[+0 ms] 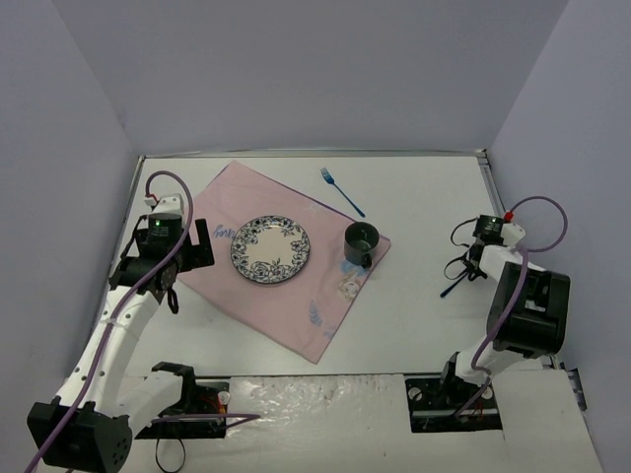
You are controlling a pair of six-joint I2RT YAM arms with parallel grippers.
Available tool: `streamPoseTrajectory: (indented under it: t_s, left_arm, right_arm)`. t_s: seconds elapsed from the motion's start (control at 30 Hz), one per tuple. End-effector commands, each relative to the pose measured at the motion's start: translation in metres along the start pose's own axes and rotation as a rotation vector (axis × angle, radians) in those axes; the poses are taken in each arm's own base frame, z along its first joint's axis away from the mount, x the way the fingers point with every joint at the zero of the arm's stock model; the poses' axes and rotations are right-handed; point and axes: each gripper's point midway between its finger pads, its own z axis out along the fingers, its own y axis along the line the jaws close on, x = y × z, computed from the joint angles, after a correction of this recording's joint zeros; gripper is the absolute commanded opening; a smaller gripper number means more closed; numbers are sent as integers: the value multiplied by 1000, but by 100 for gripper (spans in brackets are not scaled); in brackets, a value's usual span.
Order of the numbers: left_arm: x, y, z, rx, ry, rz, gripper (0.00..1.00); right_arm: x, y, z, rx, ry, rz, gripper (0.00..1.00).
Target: Set the dinner table for one person
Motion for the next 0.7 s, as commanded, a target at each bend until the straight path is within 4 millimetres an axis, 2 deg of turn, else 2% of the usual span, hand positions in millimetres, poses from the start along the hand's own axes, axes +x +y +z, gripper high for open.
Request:
streamPoseTrajectory:
  t_s: [0.0,0.03,0.17,0.3,0.43,0.57,0.67]
  left_arm:
    - [-21,-1,-7,-2,-63,-2,97]
    - [-20,-1,-6,-2,-61,-3,97]
    - [-20,0,-6,-6,-60,-1,97]
    - [-21,0,-5,-13,-62,-1,97]
    - [-22,4,-6,-27,-73,-5,97]
    - [-23,5,-7,-35,-82,-9,97]
    - [-23,7,-7,-44,-88,-11,97]
  right_arm:
    - [-40,54,-53,-114,-150,-23,0]
    - [-40,68,-64,-148,-166,-33,0]
    - [-48,97,-96,-230,-225,-11,0]
    - [-27,149,-141,-374,-238,-57,0]
    - [-10,186,-189,-503,-263,-78,0]
    - [3,204,-224,-572,-269,-105,0]
    - [23,220,-251,-644,-255,-134,0]
